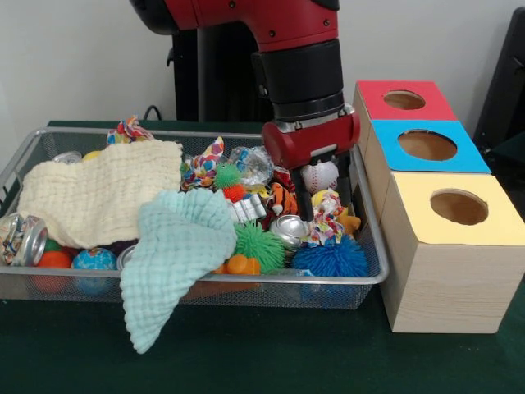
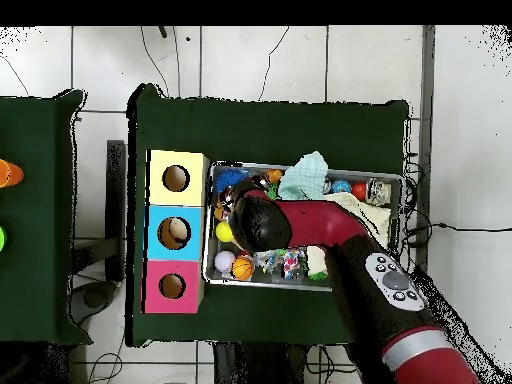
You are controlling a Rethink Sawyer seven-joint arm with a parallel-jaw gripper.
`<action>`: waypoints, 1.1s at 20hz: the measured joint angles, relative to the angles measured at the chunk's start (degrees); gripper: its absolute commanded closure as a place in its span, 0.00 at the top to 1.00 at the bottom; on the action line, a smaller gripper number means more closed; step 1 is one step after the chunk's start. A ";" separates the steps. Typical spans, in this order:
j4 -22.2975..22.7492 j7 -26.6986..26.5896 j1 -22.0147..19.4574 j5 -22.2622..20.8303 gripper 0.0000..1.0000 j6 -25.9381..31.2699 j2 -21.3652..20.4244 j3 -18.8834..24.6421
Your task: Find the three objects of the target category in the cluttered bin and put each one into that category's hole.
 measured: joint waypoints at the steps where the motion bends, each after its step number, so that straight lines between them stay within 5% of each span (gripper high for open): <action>1: 0.00 0.00 0.08 0.01 1.00 0.00 0.14 0.00; 22: -0.07 0.00 6.34 -0.05 1.00 2.37 3.13 -8.52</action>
